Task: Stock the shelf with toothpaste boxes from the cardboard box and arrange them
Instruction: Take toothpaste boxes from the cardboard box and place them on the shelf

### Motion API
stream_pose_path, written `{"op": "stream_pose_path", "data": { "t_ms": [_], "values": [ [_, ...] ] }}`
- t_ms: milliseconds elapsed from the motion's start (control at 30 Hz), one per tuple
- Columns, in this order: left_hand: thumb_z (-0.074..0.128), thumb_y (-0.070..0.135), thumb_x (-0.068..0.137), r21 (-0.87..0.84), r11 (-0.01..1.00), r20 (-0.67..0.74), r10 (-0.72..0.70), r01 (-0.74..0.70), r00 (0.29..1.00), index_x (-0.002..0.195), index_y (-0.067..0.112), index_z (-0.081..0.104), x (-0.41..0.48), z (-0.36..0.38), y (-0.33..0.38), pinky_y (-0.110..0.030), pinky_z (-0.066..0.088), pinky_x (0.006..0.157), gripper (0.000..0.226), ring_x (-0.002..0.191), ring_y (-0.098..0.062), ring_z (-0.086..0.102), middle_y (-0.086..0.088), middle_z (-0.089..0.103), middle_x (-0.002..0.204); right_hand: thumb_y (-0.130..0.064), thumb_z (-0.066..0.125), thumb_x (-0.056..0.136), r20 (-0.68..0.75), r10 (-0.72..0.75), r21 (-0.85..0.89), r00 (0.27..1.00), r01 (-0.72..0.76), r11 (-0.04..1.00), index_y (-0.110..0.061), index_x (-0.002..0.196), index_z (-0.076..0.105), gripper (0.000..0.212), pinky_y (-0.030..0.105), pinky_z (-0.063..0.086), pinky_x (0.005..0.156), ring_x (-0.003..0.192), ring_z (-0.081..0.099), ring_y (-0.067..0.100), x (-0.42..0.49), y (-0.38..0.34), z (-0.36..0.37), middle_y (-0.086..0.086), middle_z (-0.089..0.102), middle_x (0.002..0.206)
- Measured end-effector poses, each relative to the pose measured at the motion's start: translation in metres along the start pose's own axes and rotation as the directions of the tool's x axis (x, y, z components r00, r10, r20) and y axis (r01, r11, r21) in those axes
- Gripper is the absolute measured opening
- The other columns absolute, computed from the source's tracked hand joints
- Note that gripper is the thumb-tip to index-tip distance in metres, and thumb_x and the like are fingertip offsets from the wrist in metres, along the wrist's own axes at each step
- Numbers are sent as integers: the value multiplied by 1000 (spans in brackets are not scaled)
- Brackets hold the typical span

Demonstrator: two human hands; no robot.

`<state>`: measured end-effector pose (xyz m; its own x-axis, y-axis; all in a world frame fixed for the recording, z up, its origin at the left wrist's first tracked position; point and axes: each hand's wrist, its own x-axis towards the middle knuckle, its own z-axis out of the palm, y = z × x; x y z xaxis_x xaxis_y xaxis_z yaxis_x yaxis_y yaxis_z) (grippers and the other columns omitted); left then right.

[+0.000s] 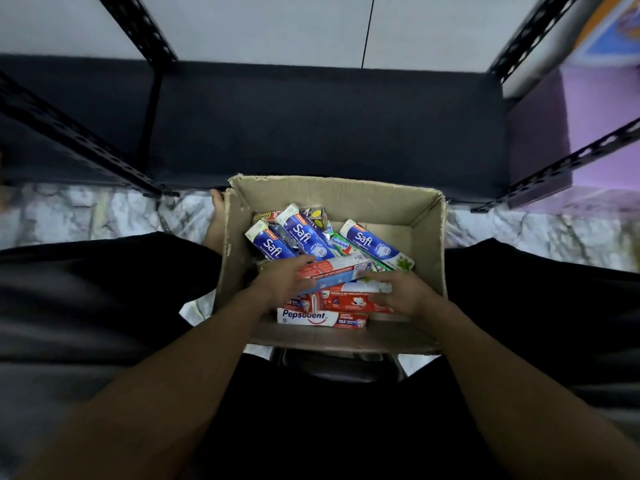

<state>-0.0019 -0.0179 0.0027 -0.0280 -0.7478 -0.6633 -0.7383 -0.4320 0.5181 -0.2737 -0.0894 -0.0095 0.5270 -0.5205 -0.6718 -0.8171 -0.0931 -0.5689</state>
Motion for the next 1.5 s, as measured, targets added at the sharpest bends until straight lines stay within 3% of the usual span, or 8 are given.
{"op": "stream_pose_path", "data": {
  "t_ms": [367,533,800,967,1133,1267,1400,1500],
  "values": [
    [68,60,82,103,987,-345,148,-120,927,117,41,69,-65,-67,38,-33,49,97,40,107,-13,65,11,71,117,-36,65,92,-197,-53,-3,979,54,999,-31,120,70,28,21,50,84,93,65,6,-56,-53,-55,-11,70,111],
    [73,69,69,162,964,-515,265,-211,815,109,38,74,-121,-128,79,-26,51,92,50,101,-3,67,14,74,108,-37,68,89,-310,-151,22,939,165,986,-34,113,72,24,14,51,80,80,66,-10,-102,-93,-109,-18,73,93],
    [73,66,65,284,886,-632,461,-367,623,110,41,74,-226,-225,158,-18,50,84,51,93,7,65,19,73,105,-42,67,85,-492,-328,-75,806,336,939,-39,117,70,32,22,58,78,89,70,5,-207,-181,-192,-12,73,101],
    [75,60,67,409,801,-698,584,-438,416,104,44,74,-287,-266,196,-2,42,75,40,89,17,61,26,71,93,-39,67,85,-605,-434,-127,667,457,880,-39,113,71,28,16,57,72,88,70,0,-269,-219,-222,-13,74,97],
    [78,45,77,479,693,-731,655,-539,193,109,35,76,-323,-295,217,-23,52,87,33,94,4,67,21,73,101,-43,68,82,-708,-499,-168,499,567,806,-33,112,74,31,37,57,87,98,71,10,-299,-250,-253,-7,75,102],
    [78,39,81,503,647,-778,628,-573,27,110,30,75,-323,-316,227,-19,52,88,31,95,4,67,18,72,102,-37,67,88,-771,-520,-207,367,628,751,-32,111,74,24,26,57,83,91,71,8,-307,-274,-278,-8,76,94],
    [78,36,82,507,659,-820,567,-556,-75,111,25,76,-301,-335,234,-15,51,86,31,94,5,66,13,73,103,-37,67,89,-826,-476,-217,303,608,763,-30,109,75,22,20,55,78,88,70,3,-291,-289,-306,-11,76,93],
    [78,36,83,552,697,-816,566,-458,-121,110,25,77,-274,-348,234,-24,54,86,28,92,0,67,9,75,102,-37,66,91,-893,-428,-316,141,481,818,-29,109,75,22,30,56,83,89,70,7,-265,-295,-322,-9,75,96]
  ]
}}
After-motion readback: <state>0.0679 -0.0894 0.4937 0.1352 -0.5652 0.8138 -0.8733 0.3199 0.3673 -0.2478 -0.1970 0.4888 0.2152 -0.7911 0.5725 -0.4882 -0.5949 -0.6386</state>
